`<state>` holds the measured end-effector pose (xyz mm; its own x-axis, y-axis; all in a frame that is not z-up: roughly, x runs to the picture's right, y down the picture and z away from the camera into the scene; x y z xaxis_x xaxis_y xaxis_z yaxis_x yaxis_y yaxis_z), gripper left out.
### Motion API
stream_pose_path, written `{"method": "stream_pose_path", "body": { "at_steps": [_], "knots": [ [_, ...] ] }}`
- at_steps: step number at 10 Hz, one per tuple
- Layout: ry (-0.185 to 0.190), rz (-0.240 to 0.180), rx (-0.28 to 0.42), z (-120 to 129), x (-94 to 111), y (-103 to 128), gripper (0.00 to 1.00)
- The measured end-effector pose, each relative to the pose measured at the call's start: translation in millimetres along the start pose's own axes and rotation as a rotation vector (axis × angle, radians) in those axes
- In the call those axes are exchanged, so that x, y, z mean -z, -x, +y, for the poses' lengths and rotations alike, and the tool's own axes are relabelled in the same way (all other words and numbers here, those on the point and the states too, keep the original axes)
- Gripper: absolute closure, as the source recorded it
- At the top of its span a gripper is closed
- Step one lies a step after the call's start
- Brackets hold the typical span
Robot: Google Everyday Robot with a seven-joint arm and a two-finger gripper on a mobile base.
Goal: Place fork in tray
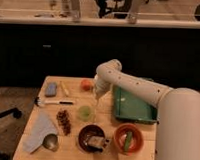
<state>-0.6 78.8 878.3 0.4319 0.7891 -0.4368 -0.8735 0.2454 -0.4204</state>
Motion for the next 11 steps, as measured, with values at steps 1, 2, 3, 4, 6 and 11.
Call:
{"method": "stream_pose_path", "body": {
  "at_steps": [1,2,3,4,6,11],
  "knots": [
    [-0.007,-0.006,0.01,2.8,4.5,1.7,1.0],
    [-0.015,-0.012,0.022,5.0,9.4,3.1,1.0],
    [-0.025,-0.015,0.031,5.4,12.6,3.0,1.0],
    [-0.031,-0.021,0.038,6.6,16.6,3.9,1.0],
    [-0.043,-0.033,0.047,6.1,24.3,3.3,1.0],
    [-0.074,-0.089,0.066,6.6,57.9,0.0,1.0]
  ]
}}
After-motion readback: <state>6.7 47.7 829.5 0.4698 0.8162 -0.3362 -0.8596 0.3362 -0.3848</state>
